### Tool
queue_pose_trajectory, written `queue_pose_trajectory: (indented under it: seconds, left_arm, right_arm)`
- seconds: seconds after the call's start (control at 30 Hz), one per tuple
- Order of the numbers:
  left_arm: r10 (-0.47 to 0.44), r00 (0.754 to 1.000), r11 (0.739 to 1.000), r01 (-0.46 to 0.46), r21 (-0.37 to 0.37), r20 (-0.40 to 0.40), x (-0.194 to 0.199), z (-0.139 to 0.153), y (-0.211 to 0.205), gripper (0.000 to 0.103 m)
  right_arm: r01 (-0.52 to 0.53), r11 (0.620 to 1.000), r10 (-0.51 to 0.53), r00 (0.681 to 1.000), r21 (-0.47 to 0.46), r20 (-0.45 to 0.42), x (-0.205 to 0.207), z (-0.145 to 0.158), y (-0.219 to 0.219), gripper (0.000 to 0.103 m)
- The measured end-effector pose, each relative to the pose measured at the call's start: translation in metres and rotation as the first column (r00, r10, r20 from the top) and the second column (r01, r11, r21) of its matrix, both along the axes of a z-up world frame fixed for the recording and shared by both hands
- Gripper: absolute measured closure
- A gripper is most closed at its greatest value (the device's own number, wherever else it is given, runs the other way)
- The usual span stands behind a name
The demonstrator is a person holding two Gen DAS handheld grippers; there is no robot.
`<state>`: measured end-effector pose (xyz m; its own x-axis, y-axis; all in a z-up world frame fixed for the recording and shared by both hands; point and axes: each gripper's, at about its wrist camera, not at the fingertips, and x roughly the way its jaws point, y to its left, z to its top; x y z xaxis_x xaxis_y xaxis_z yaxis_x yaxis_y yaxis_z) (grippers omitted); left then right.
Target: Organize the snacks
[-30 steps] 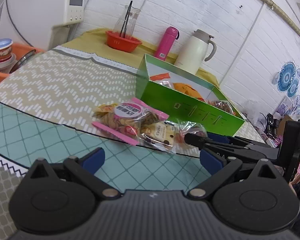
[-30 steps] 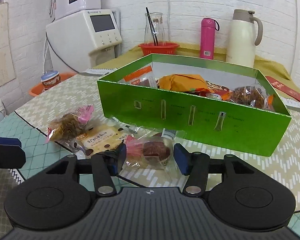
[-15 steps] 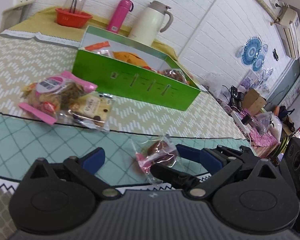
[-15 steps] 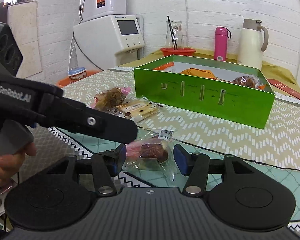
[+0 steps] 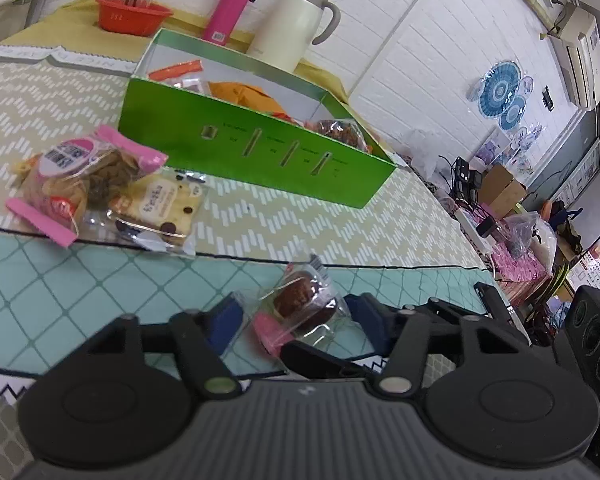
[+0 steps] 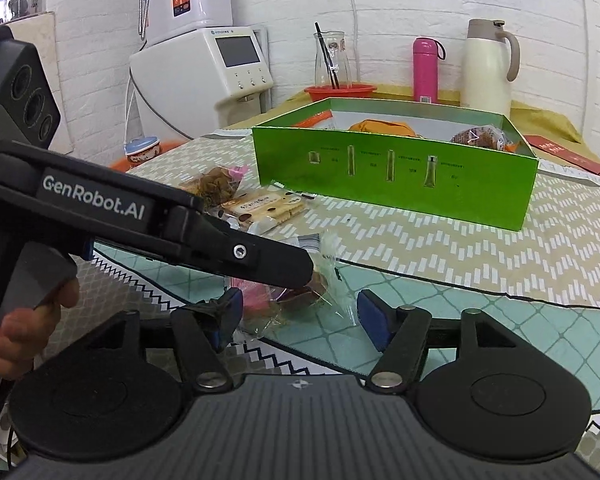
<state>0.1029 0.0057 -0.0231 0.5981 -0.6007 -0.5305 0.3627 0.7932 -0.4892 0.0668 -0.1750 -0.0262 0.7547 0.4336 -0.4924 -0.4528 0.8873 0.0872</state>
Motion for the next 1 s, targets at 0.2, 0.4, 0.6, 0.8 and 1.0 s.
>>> queue_pose_trajectory:
  seconds: [0.2,0.4,0.6,0.8,1.0]
  left_arm:
    - [-0.014,1.0,1.0,0.014,-0.017,0.015,0.001,-0.001,-0.001,0.063]
    - [-0.021,0.998,0.999,0.024,-0.04,0.067,0.003,0.015,0.0,0.064]
    - [-0.013,0.985,0.999,0.019,-0.035,0.172,0.022,0.051,-0.006,0.064]
    - [-0.005,0.978,0.999,0.016,-0.05,0.209,0.062,0.07,-0.014,0.064]
    - [0.002,0.984,0.997,0.012,-0.073,0.178,0.11,0.067,-0.021,0.064]
  right_arm:
    - [0.013,0.999,-0.012,1.0,0.033,-0.023,0.004,-0.001,-0.004,0.026]
    - [0.019,0.999,-0.02,1.0,0.043,0.024,0.002,0.014,-0.007,0.03]
    - [0.037,0.998,-0.044,0.992,0.06,0.122,0.02,0.044,-0.011,0.03]
    - [0.074,0.993,-0.09,0.979,0.093,0.183,0.057,0.06,-0.018,0.03]
    - [0.115,0.987,-0.133,0.977,0.112,0.167,0.101,0.058,-0.028,0.03]
